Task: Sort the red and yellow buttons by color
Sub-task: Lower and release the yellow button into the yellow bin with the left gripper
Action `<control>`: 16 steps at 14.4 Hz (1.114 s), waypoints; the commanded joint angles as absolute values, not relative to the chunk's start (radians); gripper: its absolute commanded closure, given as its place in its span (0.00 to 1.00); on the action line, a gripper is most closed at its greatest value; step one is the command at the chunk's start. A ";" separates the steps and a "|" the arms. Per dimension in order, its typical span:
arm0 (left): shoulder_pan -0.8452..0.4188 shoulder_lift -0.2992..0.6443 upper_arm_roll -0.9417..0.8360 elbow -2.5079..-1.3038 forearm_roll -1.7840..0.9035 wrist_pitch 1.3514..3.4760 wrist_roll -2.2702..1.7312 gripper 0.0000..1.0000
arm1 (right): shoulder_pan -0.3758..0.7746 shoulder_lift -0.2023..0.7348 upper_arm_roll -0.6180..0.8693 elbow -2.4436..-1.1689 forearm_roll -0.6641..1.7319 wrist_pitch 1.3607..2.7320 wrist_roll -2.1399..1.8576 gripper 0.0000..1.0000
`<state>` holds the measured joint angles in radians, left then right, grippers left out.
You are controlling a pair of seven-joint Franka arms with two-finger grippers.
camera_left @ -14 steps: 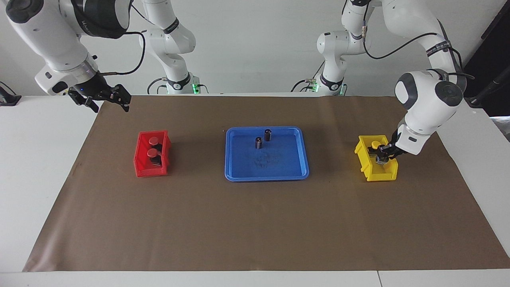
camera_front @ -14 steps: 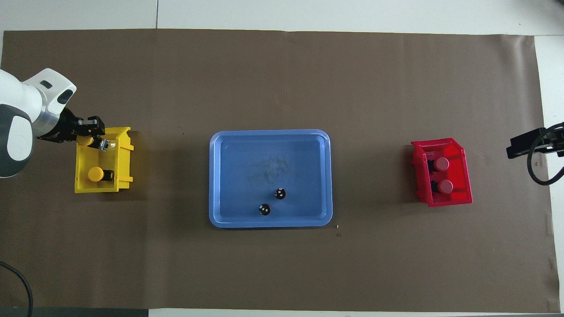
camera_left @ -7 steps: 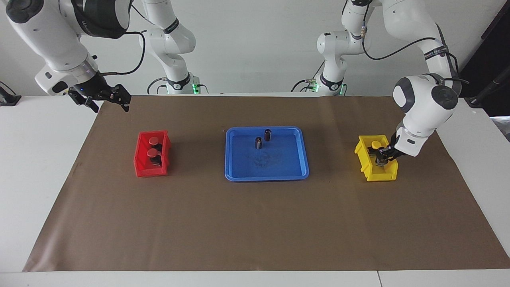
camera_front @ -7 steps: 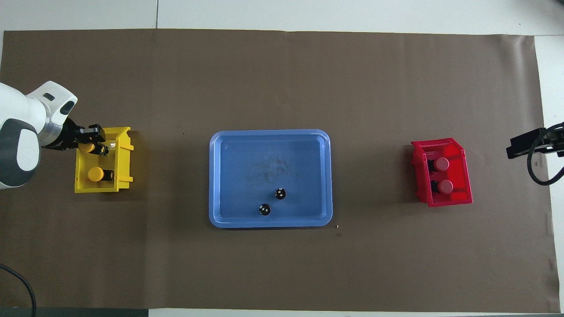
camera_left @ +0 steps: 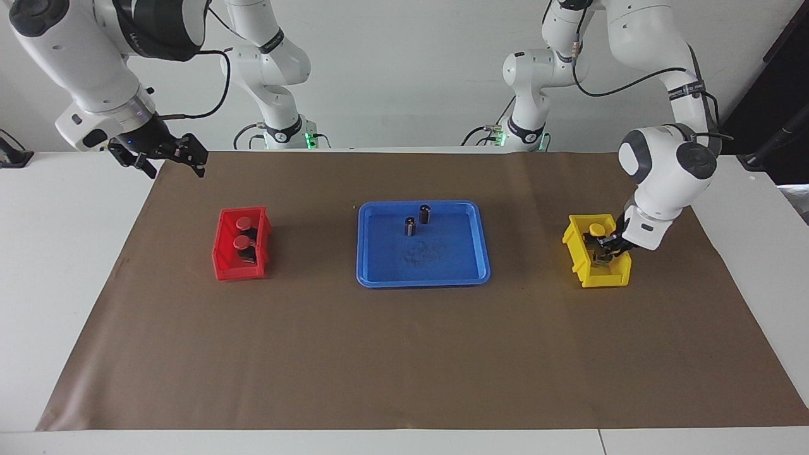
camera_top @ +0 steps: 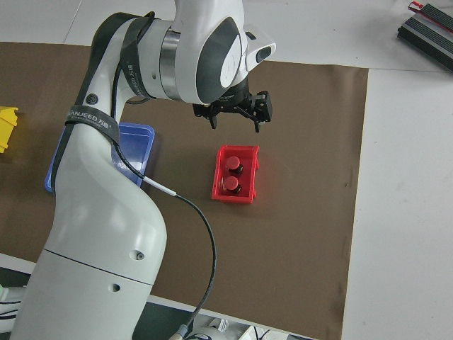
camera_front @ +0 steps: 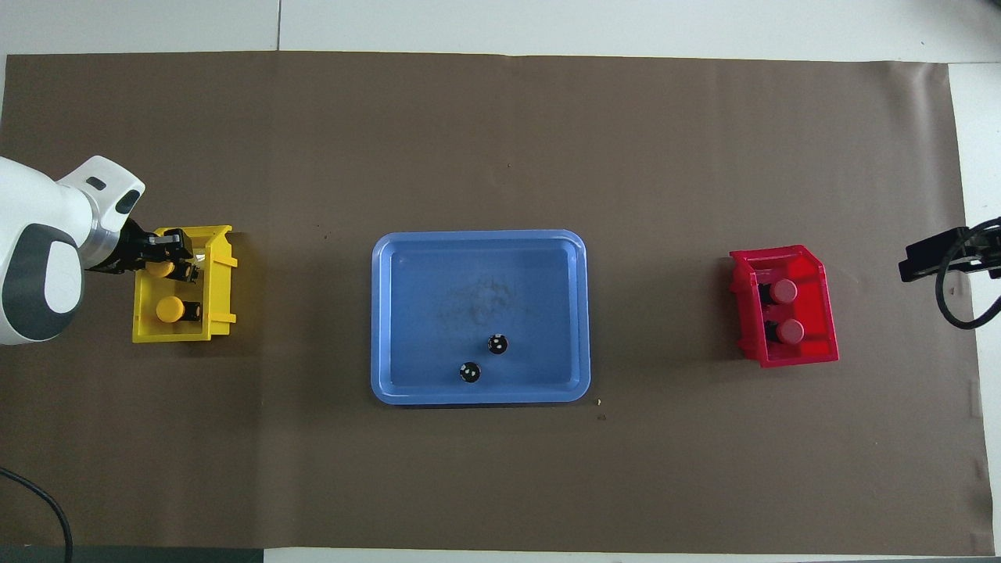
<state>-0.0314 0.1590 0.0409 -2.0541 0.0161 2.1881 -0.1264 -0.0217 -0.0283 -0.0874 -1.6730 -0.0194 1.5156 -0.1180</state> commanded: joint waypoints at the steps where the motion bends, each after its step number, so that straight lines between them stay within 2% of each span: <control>1: -0.034 0.141 0.038 -2.089 0.040 2.221 -0.153 0.91 | -0.029 -0.041 -0.081 -1.684 -0.015 1.520 -0.109 0.00; 7: -0.038 0.141 0.038 -2.140 0.037 2.272 -0.178 0.91 | -0.029 -0.041 -0.081 -1.684 -0.015 1.520 -0.109 0.00; 16: -0.041 0.141 0.037 -2.140 0.034 2.270 -0.179 0.89 | -0.029 -0.041 -0.081 -1.684 -0.015 1.520 -0.109 0.00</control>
<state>-0.0337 0.1585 0.0358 -2.1105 0.0161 2.2465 -0.1555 -0.0216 -0.0283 -0.0874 -1.6730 -0.0194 1.5156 -0.1180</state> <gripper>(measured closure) 0.643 0.000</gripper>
